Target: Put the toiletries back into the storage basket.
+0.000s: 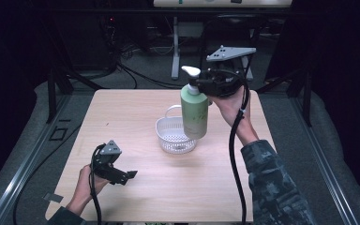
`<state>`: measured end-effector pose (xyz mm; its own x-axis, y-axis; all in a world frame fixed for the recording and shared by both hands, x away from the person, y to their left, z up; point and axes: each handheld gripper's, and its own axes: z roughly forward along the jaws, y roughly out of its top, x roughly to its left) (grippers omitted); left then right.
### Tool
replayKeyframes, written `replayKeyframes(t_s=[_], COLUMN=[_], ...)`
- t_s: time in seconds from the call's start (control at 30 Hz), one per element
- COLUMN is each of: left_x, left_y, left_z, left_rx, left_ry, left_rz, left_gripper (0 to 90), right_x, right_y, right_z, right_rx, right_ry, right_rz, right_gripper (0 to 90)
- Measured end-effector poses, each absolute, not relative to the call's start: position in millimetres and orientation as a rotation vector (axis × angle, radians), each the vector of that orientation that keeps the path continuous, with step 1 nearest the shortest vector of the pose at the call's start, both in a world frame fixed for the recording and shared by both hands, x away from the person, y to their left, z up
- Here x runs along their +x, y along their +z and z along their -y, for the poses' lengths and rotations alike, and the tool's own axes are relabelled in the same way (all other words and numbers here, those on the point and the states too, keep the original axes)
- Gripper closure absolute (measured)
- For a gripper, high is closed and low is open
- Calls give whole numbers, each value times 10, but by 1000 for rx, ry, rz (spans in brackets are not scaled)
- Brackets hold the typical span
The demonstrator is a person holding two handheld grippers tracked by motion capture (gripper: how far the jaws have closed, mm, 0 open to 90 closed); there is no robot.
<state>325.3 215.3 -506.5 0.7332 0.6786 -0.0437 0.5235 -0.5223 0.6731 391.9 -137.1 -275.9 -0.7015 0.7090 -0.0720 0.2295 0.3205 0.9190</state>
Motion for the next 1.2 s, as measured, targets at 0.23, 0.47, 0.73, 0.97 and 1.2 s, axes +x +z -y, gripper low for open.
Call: replayKeyframes(t_s=[0.23, 0.47, 0.73, 0.97, 1.2], left_x=[3252, 3249, 3250, 3249, 3248], left_y=[-5065, -5066, -5074, -5077, -5077], left_z=[-2157, -2151, -2149, -2149, -2144], left_rx=[2249, 2252, 2251, 2248, 2251], left_ry=[293, 290, 293, 291, 290], left_rz=[-901, -897, -898, -900, -897], left_gripper=[0, 0, 0, 0, 0], right_x=[3969, 4025, 4096, 4158, 4205], right_y=[-2736, -2774, -2825, -2875, -2945], right_z=[1264, 1171, 1093, 1024, 967], right_rx=[810, 805, 814, 825, 841], right_ry=[1373, 1386, 1403, 1414, 1416], right_rz=[-2124, -2129, -2121, -2113, -2117], right_gripper=[682, 681, 681, 681, 681])
